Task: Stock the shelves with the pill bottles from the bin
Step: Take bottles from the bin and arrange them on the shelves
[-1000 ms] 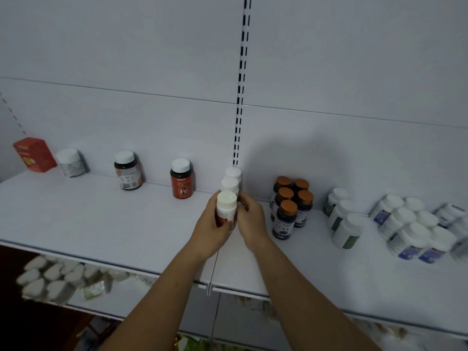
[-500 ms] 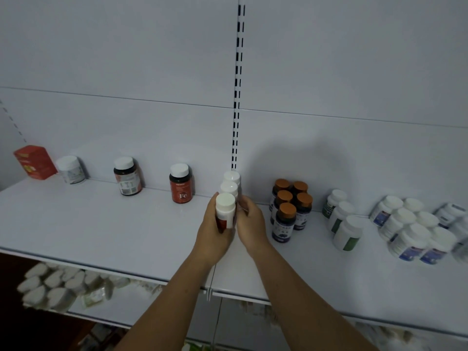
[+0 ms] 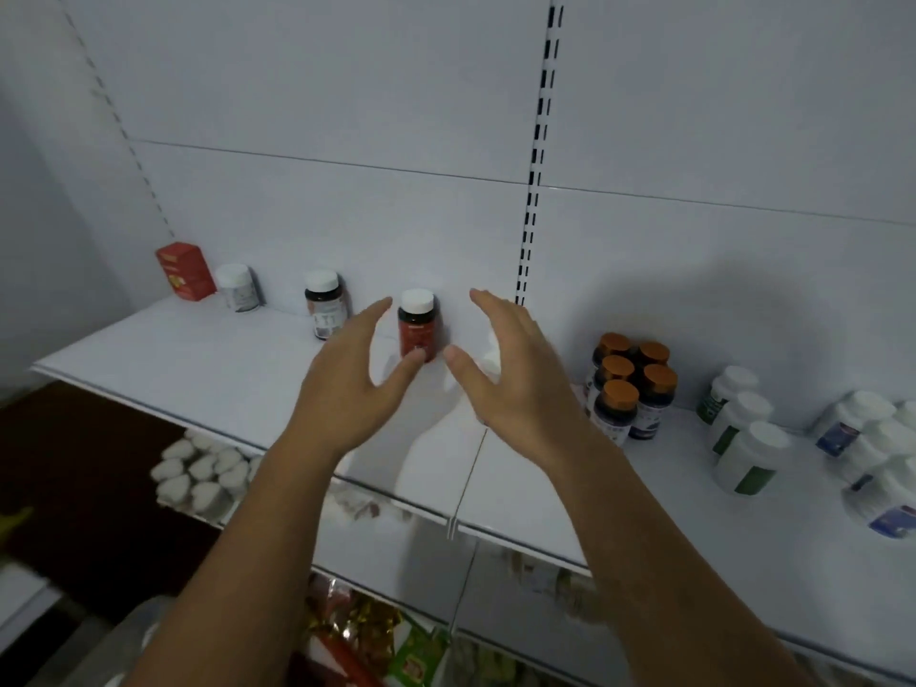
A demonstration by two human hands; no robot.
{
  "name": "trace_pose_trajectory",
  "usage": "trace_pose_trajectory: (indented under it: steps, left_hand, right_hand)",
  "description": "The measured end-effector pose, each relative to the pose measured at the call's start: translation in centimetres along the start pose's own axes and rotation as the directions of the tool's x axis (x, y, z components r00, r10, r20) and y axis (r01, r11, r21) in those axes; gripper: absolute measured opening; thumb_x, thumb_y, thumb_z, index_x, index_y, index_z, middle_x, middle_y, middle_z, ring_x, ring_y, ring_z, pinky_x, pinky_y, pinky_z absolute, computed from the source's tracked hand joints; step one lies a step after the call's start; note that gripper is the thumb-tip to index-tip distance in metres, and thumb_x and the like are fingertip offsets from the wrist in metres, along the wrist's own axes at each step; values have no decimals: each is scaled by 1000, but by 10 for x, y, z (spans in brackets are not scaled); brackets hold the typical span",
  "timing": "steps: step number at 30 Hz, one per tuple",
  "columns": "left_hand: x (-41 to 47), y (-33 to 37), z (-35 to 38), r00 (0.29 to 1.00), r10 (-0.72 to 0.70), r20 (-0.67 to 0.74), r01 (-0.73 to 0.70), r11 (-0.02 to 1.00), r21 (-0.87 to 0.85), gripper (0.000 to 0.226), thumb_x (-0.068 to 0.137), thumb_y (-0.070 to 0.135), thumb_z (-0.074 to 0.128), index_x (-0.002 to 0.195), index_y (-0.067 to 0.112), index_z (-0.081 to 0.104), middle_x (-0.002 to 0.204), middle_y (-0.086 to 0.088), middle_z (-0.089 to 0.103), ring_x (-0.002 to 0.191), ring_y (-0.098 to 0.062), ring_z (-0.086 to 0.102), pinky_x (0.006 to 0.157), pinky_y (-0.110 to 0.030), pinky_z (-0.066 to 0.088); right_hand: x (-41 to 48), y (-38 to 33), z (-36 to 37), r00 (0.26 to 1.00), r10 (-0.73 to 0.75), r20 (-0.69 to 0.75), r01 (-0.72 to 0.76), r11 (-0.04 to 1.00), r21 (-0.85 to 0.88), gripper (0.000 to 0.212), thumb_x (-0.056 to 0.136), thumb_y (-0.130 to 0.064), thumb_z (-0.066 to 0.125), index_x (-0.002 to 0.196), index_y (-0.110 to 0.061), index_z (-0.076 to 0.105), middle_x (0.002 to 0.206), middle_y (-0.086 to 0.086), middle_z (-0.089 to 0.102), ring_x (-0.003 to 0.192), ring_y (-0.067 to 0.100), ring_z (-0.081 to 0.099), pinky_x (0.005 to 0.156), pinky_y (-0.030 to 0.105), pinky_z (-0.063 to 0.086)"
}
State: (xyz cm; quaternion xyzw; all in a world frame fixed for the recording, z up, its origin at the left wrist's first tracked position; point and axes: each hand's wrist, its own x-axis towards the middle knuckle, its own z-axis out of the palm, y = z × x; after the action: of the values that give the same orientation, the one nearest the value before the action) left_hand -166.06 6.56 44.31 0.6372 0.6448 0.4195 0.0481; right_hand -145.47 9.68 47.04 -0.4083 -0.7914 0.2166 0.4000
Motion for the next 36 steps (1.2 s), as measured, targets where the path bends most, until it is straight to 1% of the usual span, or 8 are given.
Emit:
trace_pose_trajectory:
  steps: [4,9,14,17,21,27,34,36]
  left_hand:
    - [-50,-21,-58,994,-79,-74,96,958,269,76,97,70,52,160,31,34,163,5,43,148,-19,41,121,-46,36]
    - [-128,-57,-125,947,-274,-168,321,820,474,82,93,81,44,159,34,32,161,3,46,147,-23,43,116,-60,40]
    - [-213,-76,-178,841,-449,-300,539,652,534,82,93,81,44,159,34,32,159,2,47,143,-23,48,114,-55,43]
    - [-258,-87,-198,771,-534,-348,633,578,515,75,95,75,49,157,34,34,158,1,48,143,-25,47,112,-55,45]
    - [-303,-121,-212,665,-646,-375,741,507,440,73,98,67,54,158,32,34,159,0,46,144,-27,46,110,-54,47]
    - [-342,-225,-209,555,-778,-296,829,486,278,63,101,50,61,156,25,41,158,-1,48,143,-24,48,112,-48,47]
    - [-377,-373,-180,405,-914,-19,907,398,140,58,101,31,65,153,16,45,150,-12,56,131,-32,58,104,-42,51]
    - [-388,-405,-167,351,-935,51,925,354,137,54,101,25,66,152,13,49,148,-14,57,130,-33,59,105,-42,50]
  right_hand:
    - [-3,-39,28,955,-173,239,194,979,-69,75,97,-59,58,160,-30,30,163,-6,35,151,15,30,124,38,26]
    - [-15,-71,92,816,-297,496,350,936,-16,81,99,-62,54,164,-30,19,172,-2,20,158,19,15,129,45,14]
    - [-38,-103,167,673,-412,614,443,890,111,82,97,-63,57,163,-30,22,168,-2,27,154,22,25,127,48,22]
    - [-56,-120,210,600,-436,670,431,882,188,82,97,-61,58,163,-29,23,169,-2,27,155,21,25,126,51,26]
    - [-72,-131,267,533,-422,733,407,888,215,76,99,-58,59,162,-29,27,166,-1,32,153,21,30,122,51,33]
    - [-83,-120,367,472,-288,833,344,930,126,66,100,-52,60,157,-27,38,158,2,44,143,25,44,113,47,44]
    - [-95,-93,485,396,-37,917,212,976,-52,55,100,-43,64,148,-21,49,140,6,56,123,27,58,100,49,53]
    - [-101,-80,515,348,31,937,168,981,-95,54,100,-40,65,148,-21,51,142,6,58,126,28,59,101,50,53]
